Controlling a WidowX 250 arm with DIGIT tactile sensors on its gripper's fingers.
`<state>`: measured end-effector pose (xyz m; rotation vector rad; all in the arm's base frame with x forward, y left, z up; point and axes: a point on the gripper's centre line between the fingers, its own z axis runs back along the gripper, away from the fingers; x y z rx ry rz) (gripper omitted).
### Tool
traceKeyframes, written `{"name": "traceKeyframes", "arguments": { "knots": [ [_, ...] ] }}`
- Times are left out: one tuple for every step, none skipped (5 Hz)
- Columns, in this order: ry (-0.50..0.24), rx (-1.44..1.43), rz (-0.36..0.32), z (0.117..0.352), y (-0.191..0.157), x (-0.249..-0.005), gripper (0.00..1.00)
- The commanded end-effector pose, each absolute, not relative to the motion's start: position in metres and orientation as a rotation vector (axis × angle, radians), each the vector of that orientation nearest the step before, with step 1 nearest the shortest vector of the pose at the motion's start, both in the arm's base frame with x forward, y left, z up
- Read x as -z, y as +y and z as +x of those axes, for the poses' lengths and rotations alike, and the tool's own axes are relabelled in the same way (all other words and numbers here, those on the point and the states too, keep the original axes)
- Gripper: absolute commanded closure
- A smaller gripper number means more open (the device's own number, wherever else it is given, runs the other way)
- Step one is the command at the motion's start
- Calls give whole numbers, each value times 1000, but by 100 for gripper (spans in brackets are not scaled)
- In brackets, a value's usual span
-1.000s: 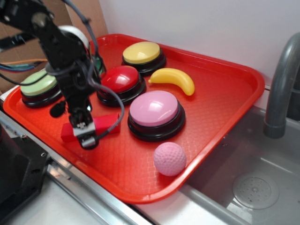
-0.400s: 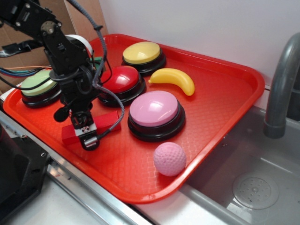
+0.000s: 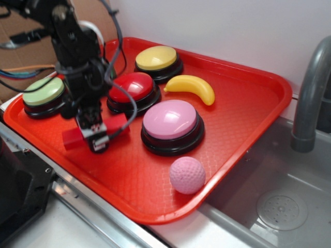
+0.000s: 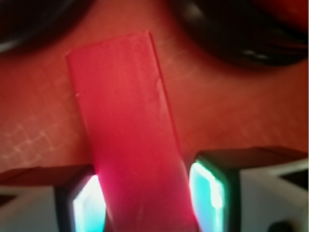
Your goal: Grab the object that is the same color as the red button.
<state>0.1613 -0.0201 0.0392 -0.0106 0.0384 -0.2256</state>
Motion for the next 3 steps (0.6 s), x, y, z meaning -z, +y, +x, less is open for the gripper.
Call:
{"name": "traceKeyframes", "arguments": {
  "knots": [
    [-37, -109, 1, 168, 4, -138, 100],
    [-122, -185, -29, 163, 22, -176, 100],
    [-159, -174, -13, 161, 20, -191, 100]
  ]
}}
